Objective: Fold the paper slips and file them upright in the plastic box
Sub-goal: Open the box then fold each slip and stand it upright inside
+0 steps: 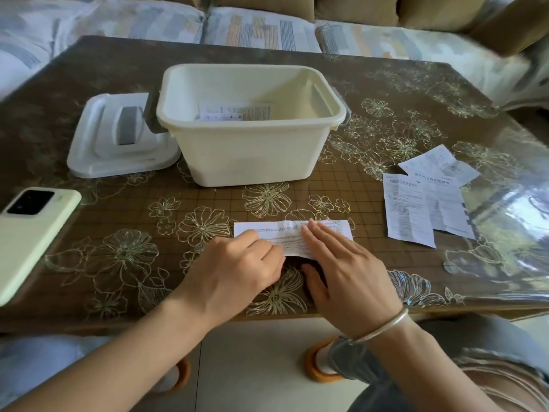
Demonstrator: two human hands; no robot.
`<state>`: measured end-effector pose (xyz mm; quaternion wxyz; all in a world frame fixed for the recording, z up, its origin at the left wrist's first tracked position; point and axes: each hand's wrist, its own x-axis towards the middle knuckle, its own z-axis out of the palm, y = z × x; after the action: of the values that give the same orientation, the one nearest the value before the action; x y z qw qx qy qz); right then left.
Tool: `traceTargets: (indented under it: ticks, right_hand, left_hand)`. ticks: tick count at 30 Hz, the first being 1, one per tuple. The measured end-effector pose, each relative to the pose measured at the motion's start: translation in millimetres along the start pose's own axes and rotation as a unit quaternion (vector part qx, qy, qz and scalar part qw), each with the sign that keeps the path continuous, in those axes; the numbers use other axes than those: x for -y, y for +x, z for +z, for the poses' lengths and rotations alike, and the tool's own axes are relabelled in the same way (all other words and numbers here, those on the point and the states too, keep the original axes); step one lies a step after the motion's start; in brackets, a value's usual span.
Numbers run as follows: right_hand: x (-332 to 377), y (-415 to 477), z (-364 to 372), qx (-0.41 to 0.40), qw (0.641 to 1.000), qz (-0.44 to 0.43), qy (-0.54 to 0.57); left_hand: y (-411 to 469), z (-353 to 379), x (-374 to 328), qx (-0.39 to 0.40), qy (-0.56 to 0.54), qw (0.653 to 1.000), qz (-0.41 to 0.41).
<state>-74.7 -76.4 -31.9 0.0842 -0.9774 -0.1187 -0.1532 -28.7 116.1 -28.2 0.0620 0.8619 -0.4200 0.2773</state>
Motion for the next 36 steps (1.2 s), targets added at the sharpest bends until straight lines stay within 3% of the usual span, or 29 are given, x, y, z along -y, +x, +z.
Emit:
traceTargets:
  ticks: [7, 12, 15, 18, 21, 24, 26, 31, 34, 36]
  right_hand:
    - [19, 16, 13, -0.059, 0.995, 0.068, -0.039]
    - [15, 22, 8, -0.09, 0.994, 0.048, -0.032]
    - [9, 22, 0, -0.125, 0.992, 0.01, 0.005]
    - [8, 19, -6, -0.138, 0.988, 0.003, 0.076]
    - [10, 18, -14, -0.112, 0.98, 0.028, 0.165]
    - [16, 18, -23, -0.098, 0.958, 0.049, 0.264]
    - [19, 18, -31, -0.053, 0.923, 0.065, 0.376]
    - [20, 22, -44, 0.083, 0.803, 0.088, 0.583]
    - [20, 23, -40, 0.119, 0.659, 0.174, 0.721]
    - [21, 22, -36, 0.114, 0.588, 0.205, 0.774]
  left_hand:
    - [-1, -1, -13, -0.006, -0.062, 0.994, -0.088]
    - [0, -2, -18, -0.001, -0.153, 0.972, -0.179]
    - [0, -10, -22, -0.033, -0.305, 0.909, -0.283]
    - [5, -19, -17, -0.043, -0.369, 0.858, -0.355]
    - [14, -28, -3, 0.041, -0.393, 0.827, -0.4]
    - [21, -34, 4, 0.101, -0.481, 0.756, -0.432]
    - [22, -36, 5, 0.088, -0.532, 0.708, -0.456]
    - [23, -36, 8, 0.041, -0.533, 0.694, -0.483]
    - [26, -40, 6, 0.038, -0.533, 0.694, -0.482]
    - [27, -39, 5, 0.023, -0.52, 0.699, -0.491]
